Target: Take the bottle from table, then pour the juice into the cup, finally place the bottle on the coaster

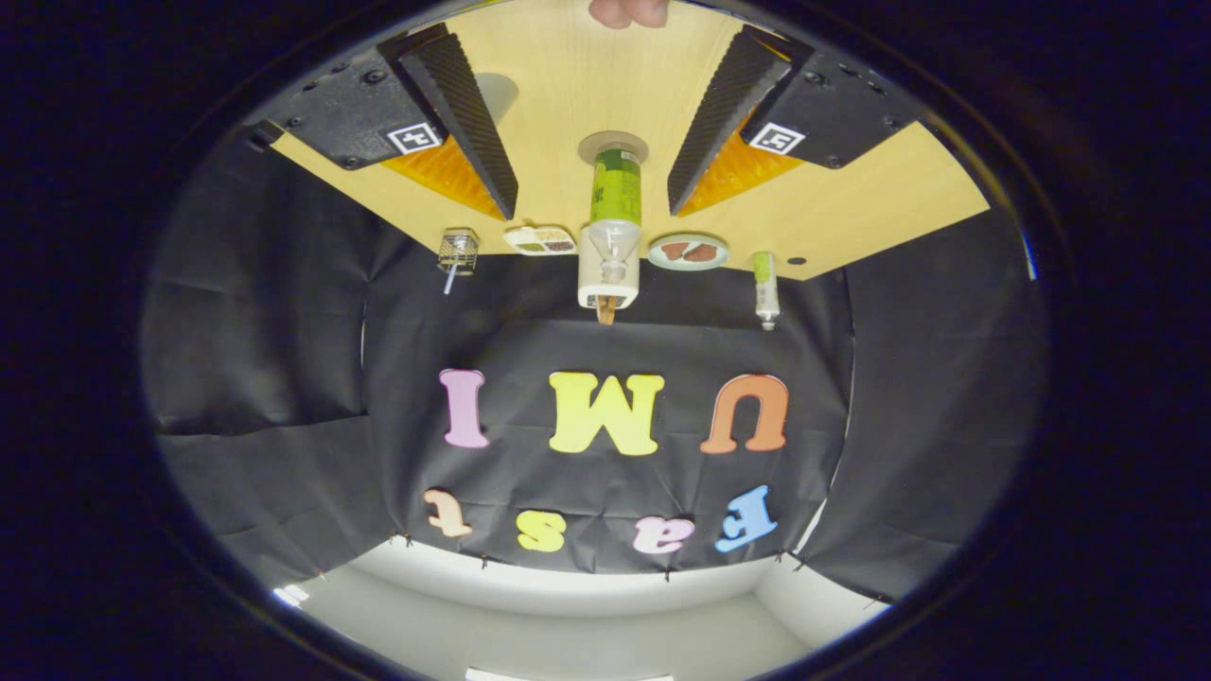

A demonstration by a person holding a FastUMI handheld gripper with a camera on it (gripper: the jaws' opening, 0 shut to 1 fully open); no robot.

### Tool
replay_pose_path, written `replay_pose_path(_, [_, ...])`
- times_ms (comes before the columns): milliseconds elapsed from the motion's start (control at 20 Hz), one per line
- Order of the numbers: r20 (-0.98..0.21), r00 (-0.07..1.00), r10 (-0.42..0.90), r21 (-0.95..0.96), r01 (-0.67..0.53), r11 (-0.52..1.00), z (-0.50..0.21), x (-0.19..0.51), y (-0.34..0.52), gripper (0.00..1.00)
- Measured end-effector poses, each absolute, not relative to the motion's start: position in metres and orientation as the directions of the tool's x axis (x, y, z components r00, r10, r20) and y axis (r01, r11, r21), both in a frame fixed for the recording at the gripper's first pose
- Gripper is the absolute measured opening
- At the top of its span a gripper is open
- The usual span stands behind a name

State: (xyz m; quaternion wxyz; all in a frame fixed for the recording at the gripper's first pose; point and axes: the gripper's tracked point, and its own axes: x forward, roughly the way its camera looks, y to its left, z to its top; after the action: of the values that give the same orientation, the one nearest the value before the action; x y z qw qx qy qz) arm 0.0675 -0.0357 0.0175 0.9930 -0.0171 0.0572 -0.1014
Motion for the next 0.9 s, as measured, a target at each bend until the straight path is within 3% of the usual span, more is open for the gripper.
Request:
replay_pose_path(400, [-0.087, 0.959, -0.270, -0.029, 0.268, 0.963, -0.004, 0.024, -0.042, 1.00])
replay_pose_path(900, [-0.026, 0.967, -0.252, -0.019, 0.251, 0.968, -0.005, -0.003, -0.003, 1.00])
